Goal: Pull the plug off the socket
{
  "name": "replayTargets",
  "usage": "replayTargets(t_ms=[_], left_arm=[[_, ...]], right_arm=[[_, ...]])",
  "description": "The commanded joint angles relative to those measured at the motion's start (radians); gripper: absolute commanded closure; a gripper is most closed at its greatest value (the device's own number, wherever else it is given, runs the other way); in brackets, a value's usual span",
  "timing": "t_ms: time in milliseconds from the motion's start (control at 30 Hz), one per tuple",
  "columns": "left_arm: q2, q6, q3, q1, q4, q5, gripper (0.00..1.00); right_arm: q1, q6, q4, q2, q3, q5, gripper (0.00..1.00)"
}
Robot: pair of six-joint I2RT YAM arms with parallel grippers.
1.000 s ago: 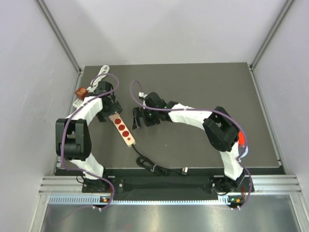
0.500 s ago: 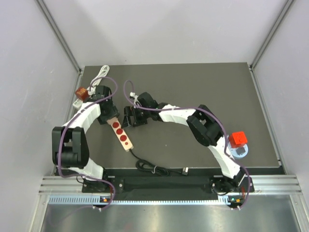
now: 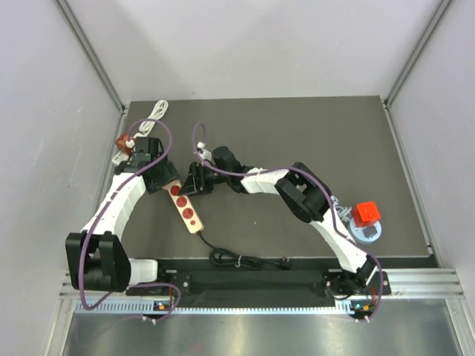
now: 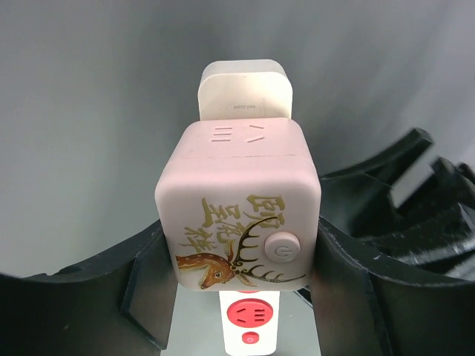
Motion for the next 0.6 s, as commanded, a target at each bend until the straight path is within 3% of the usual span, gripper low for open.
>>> replayTargets(t_ms=[0,100,200,300,333,367,567], left_arm=[[-0.057,0.008,0.040,-0.002,0.045,0.058,1.00],[-0.062,0.009,0.036,-0.003,0.051,0.067,1.00],[-0.062,0.009,0.037,-0.003,0.052,0.073,1.00],[-0.067,0.011,0.048,-0.003,0.052,0.076,1.00],[-0.073,0.012,0.053,-0.003,0.052,0.084,1.00],[-0.079,0.011,0.051,-0.003,0.061,0.089,1.00],[-0.206,0.014,-0.019,-0.003,0.180,0.165,1.00]], right_arm=[[0.026,0.100,0.241,0.031,0.001,-0.024,0.35],[0.029,0.154,0.288,0.062,0.029,-0.034,0.36],[0.030,0.204,0.308,0.094,0.064,-0.034,0.47],[0.032,0.247,0.297,0.118,0.080,-0.017,0.77],[0.030,0.257,0.276,0.125,0.084,-0.012,0.95],[0.032,0.258,0.251,0.128,0.092,-0.008,1.00],[0.022,0.252,-0.100,0.160,0.202,0.072,1.00]])
